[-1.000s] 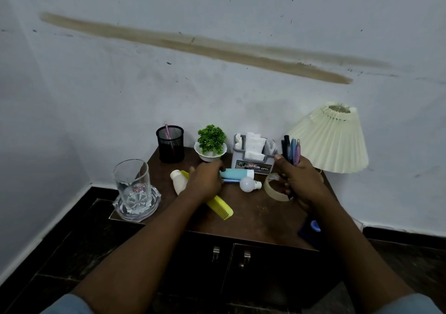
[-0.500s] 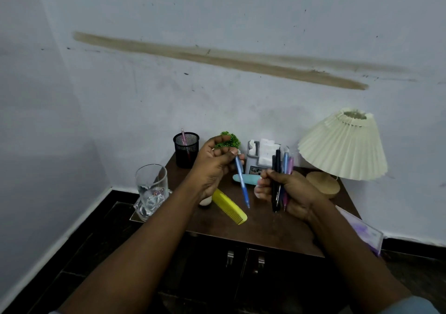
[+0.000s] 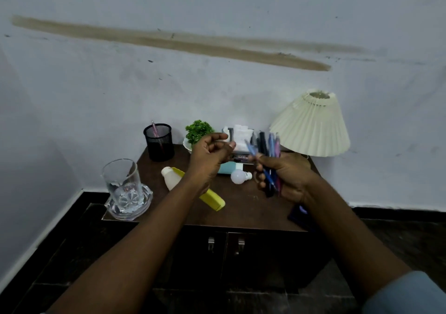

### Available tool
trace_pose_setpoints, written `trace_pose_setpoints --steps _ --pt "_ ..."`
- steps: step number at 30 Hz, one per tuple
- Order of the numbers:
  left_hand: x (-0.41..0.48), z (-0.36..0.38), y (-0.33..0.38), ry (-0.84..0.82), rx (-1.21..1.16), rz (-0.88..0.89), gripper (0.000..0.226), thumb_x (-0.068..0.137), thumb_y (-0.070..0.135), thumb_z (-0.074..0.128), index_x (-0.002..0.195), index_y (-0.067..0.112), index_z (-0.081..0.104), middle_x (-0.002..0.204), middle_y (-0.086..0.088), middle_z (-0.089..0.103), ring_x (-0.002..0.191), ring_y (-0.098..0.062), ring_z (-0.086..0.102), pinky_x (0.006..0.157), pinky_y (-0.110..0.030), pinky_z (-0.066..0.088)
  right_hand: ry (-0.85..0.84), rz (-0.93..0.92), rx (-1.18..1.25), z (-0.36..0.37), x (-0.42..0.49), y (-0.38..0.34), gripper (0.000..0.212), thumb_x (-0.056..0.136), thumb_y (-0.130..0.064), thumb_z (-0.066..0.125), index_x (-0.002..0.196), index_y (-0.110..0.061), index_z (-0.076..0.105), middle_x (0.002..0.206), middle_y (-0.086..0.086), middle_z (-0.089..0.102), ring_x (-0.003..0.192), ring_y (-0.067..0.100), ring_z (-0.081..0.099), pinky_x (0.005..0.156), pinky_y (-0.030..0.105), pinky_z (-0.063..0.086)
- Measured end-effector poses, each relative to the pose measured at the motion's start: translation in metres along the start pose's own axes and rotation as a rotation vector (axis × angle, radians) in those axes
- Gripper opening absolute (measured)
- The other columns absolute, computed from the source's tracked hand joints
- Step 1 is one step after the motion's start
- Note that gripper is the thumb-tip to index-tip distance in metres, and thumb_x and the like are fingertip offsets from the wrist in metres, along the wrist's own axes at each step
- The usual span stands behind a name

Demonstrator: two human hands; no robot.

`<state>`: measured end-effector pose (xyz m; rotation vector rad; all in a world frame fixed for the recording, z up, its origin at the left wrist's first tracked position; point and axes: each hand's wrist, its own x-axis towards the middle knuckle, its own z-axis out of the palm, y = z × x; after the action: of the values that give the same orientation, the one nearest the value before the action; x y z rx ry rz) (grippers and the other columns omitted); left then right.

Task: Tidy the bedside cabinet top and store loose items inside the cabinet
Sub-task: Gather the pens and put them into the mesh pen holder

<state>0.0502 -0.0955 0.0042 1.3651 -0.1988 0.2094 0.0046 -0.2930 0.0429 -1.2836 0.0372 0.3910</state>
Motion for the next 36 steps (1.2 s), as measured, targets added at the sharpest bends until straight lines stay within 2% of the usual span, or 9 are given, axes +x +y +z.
trace_pose_setpoints --steps 3,6,9,13,16,18,27,33,36 --pt "-0.004 0.010 -0.014 -0.083 0.290 0.080 0.006 0.095 0.022 0.071 0.101 0.024 0.072 0.087 0.008 0.073 0.083 -0.004 0.068 0.073 -0.024 0.054 0.167 -0.171 0.065 -0.034 -0.018 -0.024 0.011 0.098 -0.018 0.060 0.098 -0.009 0.055 0.073 0.003 0.059 0.058 0.017 0.058 0.048 0.029 0.050" --pt "-0.013 0.024 -0.029 -0.271 0.676 0.266 0.010 0.094 0.027 0.068 0.103 0.025 0.073 0.095 0.016 0.070 0.091 -0.001 0.063 0.080 -0.025 0.050 0.281 -0.229 0.150 -0.071 -0.040 -0.037 0.009 0.103 -0.017 0.055 0.095 -0.015 0.050 0.072 0.001 0.056 0.056 0.014 0.054 0.048 0.029 0.049" --pt "-0.022 0.047 -0.041 -0.484 0.992 0.393 0.020 0.091 0.022 0.061 0.108 0.023 0.071 0.108 0.005 0.071 0.103 -0.018 0.058 0.088 -0.038 0.050 0.359 -0.242 0.168 -0.093 -0.055 -0.039 0.011 0.104 -0.018 0.054 0.094 -0.017 0.048 0.071 -0.001 0.051 0.055 0.012 0.048 0.048 0.027 0.046" --pt "-0.029 0.087 -0.054 -0.646 1.173 0.389 0.037 0.095 0.019 0.055 0.128 0.031 0.065 0.137 0.004 0.062 0.129 -0.026 0.045 0.101 -0.044 0.038 0.397 -0.262 0.164 -0.107 -0.062 -0.039 0.008 0.104 -0.016 0.055 0.098 -0.016 0.048 0.071 0.000 0.050 0.055 0.013 0.047 0.048 0.027 0.045" --pt "-0.029 0.107 -0.064 -0.704 1.285 0.463 0.040 0.097 0.018 0.054 0.133 0.032 0.063 0.147 0.007 0.055 0.142 -0.030 0.033 0.114 -0.056 0.026 0.377 -0.251 0.138 -0.109 -0.061 -0.037 0.009 0.101 -0.016 0.059 0.104 -0.014 0.051 0.071 0.001 0.051 0.056 0.014 0.047 0.048 0.028 0.045" --pt "-0.027 0.117 -0.069 -0.729 1.349 0.499 0.036 0.096 0.022 0.056 0.131 0.029 0.062 0.150 0.007 0.052 0.147 -0.035 0.028 0.113 -0.062 0.023 0.360 -0.231 0.101 -0.107 -0.058 -0.033 0.009 0.100 -0.017 0.062 0.100 -0.013 0.053 0.070 0.001 0.052 0.055 0.014 0.048 0.048 0.029 0.046" --pt "-0.016 0.145 -0.093 -0.761 1.461 0.505 0.043 0.097 0.027 0.051 0.140 0.034 0.053 0.149 0.006 0.047 0.140 -0.034 0.030 0.106 -0.060 0.026 0.313 -0.163 -0.090 -0.117 -0.047 -0.010 0.014 0.100 -0.021 0.064 0.106 -0.012 0.055 0.067 0.001 0.057 0.054 0.016 0.053 0.049 0.031 0.047" --pt "-0.013 0.145 -0.084 -0.699 1.262 0.607 0.049 0.089 0.011 0.055 0.134 0.027 0.059 0.131 0.002 0.060 0.124 -0.029 0.043 0.098 -0.050 0.033 0.339 -0.155 -0.089 -0.124 -0.045 -0.009 0.016 0.100 -0.021 0.065 0.109 -0.011 0.057 0.068 0.002 0.057 0.055 0.017 0.054 0.050 0.032 0.048" --pt "-0.013 0.143 -0.066 -0.496 0.852 0.596 0.040 0.088 0.004 0.049 0.120 0.013 0.070 0.116 -0.008 0.067 0.111 -0.028 0.053 0.091 -0.041 0.040 0.325 -0.164 -0.084 -0.122 -0.043 -0.009 0.015 0.101 -0.021 0.063 0.109 -0.011 0.056 0.070 0.004 0.057 0.057 0.017 0.054 0.052 0.033 0.049"
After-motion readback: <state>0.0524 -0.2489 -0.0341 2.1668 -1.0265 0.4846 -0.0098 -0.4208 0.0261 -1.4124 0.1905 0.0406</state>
